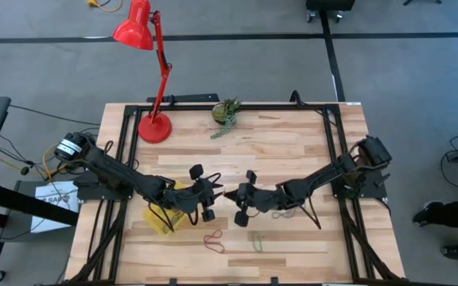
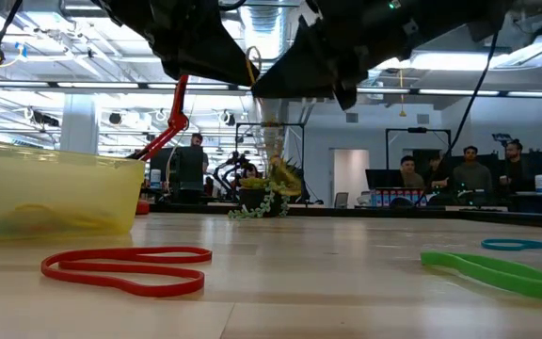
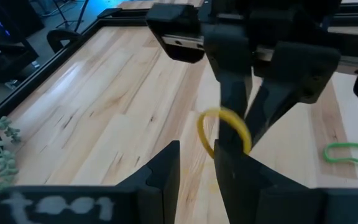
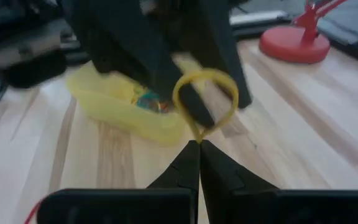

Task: Pick and place items into bin
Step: Put the yellow rubber band into the yellow bin

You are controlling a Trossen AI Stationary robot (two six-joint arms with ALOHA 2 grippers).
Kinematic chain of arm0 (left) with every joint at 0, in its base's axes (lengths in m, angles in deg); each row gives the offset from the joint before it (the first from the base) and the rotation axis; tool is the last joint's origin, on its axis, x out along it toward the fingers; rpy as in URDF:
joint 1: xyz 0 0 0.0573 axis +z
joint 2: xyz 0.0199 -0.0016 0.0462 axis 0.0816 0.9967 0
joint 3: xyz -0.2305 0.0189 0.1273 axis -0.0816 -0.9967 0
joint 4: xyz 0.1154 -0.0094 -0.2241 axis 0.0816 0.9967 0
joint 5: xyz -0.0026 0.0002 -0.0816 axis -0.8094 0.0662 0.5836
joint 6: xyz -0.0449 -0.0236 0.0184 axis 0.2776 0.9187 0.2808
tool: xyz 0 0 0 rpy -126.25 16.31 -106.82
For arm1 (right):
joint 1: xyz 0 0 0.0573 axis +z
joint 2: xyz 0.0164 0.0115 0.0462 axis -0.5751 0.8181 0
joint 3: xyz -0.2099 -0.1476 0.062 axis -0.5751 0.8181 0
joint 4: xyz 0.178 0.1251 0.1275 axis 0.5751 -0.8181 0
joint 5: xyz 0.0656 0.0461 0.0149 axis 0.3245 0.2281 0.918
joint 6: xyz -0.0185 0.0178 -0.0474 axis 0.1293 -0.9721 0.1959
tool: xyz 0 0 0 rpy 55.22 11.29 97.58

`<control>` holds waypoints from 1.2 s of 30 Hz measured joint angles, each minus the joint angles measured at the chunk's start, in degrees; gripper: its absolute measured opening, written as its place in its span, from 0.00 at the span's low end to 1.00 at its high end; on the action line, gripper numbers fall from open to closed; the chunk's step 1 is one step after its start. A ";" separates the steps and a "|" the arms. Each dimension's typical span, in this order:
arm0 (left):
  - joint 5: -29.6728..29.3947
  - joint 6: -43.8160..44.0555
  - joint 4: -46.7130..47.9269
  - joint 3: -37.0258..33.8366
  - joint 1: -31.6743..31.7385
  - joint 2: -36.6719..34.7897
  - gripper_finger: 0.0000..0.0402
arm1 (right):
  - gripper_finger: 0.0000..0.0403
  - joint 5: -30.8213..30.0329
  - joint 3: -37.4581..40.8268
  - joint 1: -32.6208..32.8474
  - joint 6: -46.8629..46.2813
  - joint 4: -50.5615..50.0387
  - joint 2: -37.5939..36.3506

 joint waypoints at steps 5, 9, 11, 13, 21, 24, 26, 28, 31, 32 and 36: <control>0.11 0.06 -0.01 0.00 0.00 0.00 0.22 | 0.00 -0.06 0.00 -0.02 0.34 -0.66 0.00; 0.13 0.24 0.00 0.00 0.00 0.00 0.22 | 0.00 0.02 0.00 -0.02 1.32 0.54 -0.02; 0.11 0.26 -0.02 0.00 0.00 0.00 0.22 | 0.00 0.04 0.00 -0.04 2.33 1.53 -0.02; 0.11 0.26 -0.05 0.00 0.00 0.00 0.22 | 0.00 0.12 0.00 -0.34 2.54 1.72 0.00; -0.93 0.26 -0.04 0.00 0.02 0.00 0.22 | 0.00 9.15 0.00 -1.96 4.57 3.34 -0.02; -1.00 0.26 -0.01 0.00 0.04 0.00 0.22 | 0.00 10.71 0.00 -2.03 5.56 4.53 -0.02; -1.00 0.26 -0.02 0.00 0.07 0.00 0.22 | 0.00 10.71 0.00 -1.95 5.56 4.24 -0.02; -1.02 0.26 -0.01 0.00 0.04 0.00 0.22 | 0.00 10.71 0.00 -1.75 5.57 4.02 -0.02; -1.02 0.24 0.00 0.00 0.04 0.00 0.22 | 0.00 10.73 0.00 -1.77 5.56 3.77 -0.02; -1.02 0.24 -0.02 0.00 0.04 0.00 0.22 | 0.00 10.74 0.00 -1.76 5.56 3.72 -0.02; -1.05 0.22 -0.02 0.00 0.04 0.00 0.22 | 0.00 10.73 0.00 -1.98 5.58 3.72 -0.02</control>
